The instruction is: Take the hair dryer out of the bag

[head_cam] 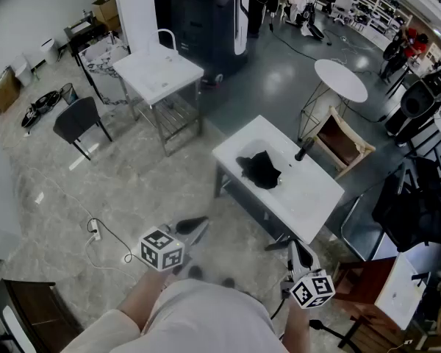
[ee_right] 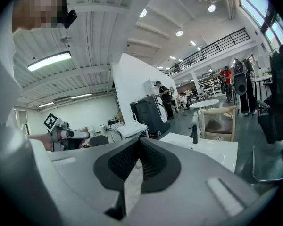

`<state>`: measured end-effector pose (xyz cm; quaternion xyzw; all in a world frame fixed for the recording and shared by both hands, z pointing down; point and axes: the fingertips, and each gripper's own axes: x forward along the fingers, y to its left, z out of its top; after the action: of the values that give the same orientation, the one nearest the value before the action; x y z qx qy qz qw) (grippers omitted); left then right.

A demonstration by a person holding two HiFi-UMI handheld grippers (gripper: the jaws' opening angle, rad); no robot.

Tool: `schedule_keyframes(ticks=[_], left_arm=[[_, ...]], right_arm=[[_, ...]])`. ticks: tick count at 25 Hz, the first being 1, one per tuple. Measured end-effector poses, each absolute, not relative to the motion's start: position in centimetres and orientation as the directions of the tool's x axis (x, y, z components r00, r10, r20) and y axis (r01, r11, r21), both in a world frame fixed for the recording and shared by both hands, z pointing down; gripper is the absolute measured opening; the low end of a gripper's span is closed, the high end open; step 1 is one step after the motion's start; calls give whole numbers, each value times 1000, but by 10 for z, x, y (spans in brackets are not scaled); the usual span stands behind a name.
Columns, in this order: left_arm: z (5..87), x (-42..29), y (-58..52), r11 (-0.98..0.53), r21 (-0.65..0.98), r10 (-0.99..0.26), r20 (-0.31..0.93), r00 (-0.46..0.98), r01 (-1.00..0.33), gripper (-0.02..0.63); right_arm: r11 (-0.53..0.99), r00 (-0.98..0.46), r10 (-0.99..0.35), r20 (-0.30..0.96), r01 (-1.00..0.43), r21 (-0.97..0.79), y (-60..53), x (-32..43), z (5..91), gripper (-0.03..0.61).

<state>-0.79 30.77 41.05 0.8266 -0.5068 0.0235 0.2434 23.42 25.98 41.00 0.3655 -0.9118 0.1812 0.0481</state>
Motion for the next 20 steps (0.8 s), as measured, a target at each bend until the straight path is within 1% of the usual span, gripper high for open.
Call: schedule_keyframes(ticks=[20], left_arm=[[413,-21,310,-382,384,-814,291,502,-841,0]], right_arm=[[661,-723,-654,223,-689,-297,269,216,406,5]])
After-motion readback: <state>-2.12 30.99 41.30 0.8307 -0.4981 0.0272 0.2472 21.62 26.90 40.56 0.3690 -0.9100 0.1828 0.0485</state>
